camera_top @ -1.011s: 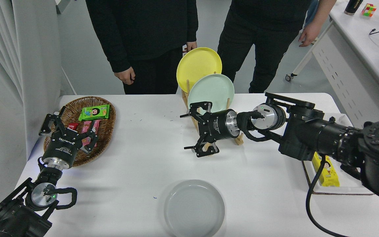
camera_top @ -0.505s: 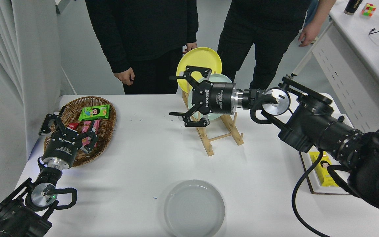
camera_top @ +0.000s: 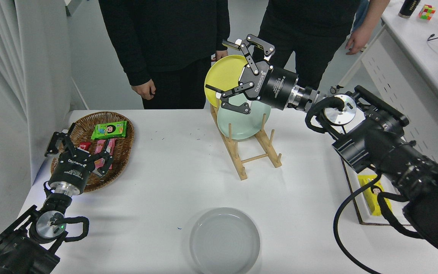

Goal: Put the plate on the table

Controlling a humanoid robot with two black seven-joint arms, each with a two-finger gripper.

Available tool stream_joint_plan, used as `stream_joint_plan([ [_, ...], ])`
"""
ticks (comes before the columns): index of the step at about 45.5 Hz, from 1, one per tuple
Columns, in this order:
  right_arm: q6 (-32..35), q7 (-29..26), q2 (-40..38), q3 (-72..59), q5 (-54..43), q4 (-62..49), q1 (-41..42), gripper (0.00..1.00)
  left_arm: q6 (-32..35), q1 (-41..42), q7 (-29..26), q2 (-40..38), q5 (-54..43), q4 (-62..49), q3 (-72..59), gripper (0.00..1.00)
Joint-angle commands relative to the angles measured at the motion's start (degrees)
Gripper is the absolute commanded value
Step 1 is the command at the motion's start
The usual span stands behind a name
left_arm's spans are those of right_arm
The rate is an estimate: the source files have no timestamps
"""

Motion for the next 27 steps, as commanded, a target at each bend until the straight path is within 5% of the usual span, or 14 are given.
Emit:
stream_joint_plan([
  [1, 0.4, 0.0, -5.2, 2.8, -0.1, -4.3, -1.7, 0.99, 0.0, 0.0, 0.0, 0.0, 0.0, 0.0, 0.0, 0.98],
  [27, -0.3, 1.6, -4.9, 2.5, -3.3, -17.8, -7.3, 0.99, 0.1, 0.0, 0.0, 0.0, 0.0, 0.0, 0.0, 0.98],
])
